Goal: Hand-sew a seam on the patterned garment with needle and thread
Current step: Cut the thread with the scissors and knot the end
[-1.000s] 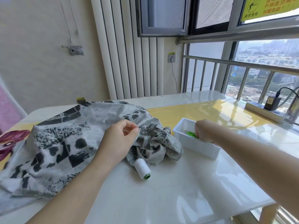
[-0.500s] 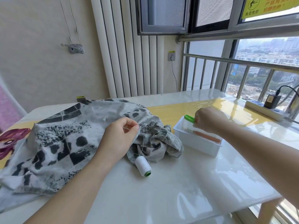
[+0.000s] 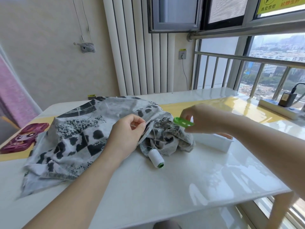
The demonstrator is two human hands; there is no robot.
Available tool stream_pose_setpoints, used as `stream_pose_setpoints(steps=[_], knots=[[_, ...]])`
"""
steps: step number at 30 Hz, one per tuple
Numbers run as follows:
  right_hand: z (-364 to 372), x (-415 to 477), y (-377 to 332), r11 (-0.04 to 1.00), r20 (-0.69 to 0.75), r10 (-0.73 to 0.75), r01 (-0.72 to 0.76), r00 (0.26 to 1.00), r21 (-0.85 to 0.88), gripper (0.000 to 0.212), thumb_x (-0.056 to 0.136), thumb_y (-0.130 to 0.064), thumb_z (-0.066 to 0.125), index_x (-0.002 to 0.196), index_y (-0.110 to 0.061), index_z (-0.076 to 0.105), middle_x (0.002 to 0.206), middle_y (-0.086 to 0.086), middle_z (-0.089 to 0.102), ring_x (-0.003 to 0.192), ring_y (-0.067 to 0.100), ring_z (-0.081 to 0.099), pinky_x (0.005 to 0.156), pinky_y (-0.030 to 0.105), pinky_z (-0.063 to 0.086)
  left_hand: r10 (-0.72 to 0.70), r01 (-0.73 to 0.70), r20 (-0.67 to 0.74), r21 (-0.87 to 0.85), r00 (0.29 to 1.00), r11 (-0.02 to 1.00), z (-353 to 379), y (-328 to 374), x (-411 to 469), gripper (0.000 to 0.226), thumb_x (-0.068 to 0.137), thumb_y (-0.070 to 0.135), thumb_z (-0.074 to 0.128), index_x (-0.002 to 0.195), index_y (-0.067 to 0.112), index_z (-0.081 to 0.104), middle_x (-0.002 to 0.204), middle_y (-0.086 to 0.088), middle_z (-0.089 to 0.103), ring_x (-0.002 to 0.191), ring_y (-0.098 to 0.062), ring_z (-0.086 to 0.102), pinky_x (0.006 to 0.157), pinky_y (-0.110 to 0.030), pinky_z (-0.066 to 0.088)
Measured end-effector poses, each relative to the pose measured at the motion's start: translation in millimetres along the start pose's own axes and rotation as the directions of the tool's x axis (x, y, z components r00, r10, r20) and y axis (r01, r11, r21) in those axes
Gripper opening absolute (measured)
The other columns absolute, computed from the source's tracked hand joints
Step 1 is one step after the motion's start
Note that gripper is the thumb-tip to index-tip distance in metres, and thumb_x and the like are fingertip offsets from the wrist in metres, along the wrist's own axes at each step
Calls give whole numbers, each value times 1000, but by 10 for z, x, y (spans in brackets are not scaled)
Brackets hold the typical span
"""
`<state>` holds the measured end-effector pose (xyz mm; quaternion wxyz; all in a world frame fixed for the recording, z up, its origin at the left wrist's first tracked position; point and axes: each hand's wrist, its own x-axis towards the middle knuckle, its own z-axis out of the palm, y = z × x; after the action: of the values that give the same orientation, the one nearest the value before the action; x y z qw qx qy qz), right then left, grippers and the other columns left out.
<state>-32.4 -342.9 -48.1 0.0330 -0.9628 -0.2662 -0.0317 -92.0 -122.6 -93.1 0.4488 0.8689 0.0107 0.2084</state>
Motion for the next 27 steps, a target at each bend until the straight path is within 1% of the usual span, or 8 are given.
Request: stream_pose_setpoints(steps=[4,7,11,14,17,19,22,27], knots=[[157,-236,-423,980,365,-143,182,920,-76,35,81,-28,70,114,-18,61,106,-2,65,87,17,55,75,28,45,-15,16,-26,17,1000,1000,-140,-101,-132,17,90,20,62,76,29,60,79,11,63,73,-3,56,58,-3,38],[388,-340,-599,968,431,-195,242,881,-58,38,82,-27,71,117,-19,58,109,-1,63,90,18,54,75,30,43,-35,36,-41,27,999,999,-256,-176,-247,13,90,21,61,79,27,62,79,12,63,71,1,55,57,-7,37],[576,-391,-650,966,418,-178,239,891,-99,39,83,-29,69,118,-21,54,115,0,58,103,22,53,76,31,41,-28,29,-70,16,997,999,-413,-223,-364,13,90,19,61,80,26,63,79,12,63,74,-1,56,64,-15,40],[539,-348,-628,984,392,-157,178,906,-18,37,82,-31,70,116,-22,57,115,-5,59,96,14,53,80,28,43,-22,22,-100,-2,995,1000,-532,-247,-419,9,91,19,61,84,23,64,80,11,64,75,-2,57,67,-12,43],[473,-203,-688,985,150,-120,98,981,145,25,85,-30,66,106,-16,63,105,-3,67,88,15,58,73,24,43,-12,12,-131,4,991,1000,-630,-263,-440,9,91,20,61,84,24,63,81,11,64,68,8,55,59,-3,38],[503,-94,-778,993,39,-60,56,997,106,31,85,-31,62,104,-6,63,100,7,68,93,26,61,75,32,49,-20,20,-147,-7,989,1000,-682,-279,-451,10,91,19,60,83,24,62,81,11,64,67,10,54,58,0,37],[685,8,-899,1000,57,-15,15,998,2,38,84,-37,60,113,-11,56,101,5,61,95,28,59,69,32,46,-26,22,-173,-23,985,999,-759,-320,-469,13,91,19,60,81,27,61,81,11,64,69,8,56,60,-2,38],[855,102,-1006,999,60,-19,21,998,-34,33,85,-26,55,117,-17,53,113,6,58,99,28,58,72,32,44,-95,80,-187,-85,978,993,-854,-424,-493,9,91,21,61,84,27,62,84,6,67,82,-8,62,71,-19,43]])
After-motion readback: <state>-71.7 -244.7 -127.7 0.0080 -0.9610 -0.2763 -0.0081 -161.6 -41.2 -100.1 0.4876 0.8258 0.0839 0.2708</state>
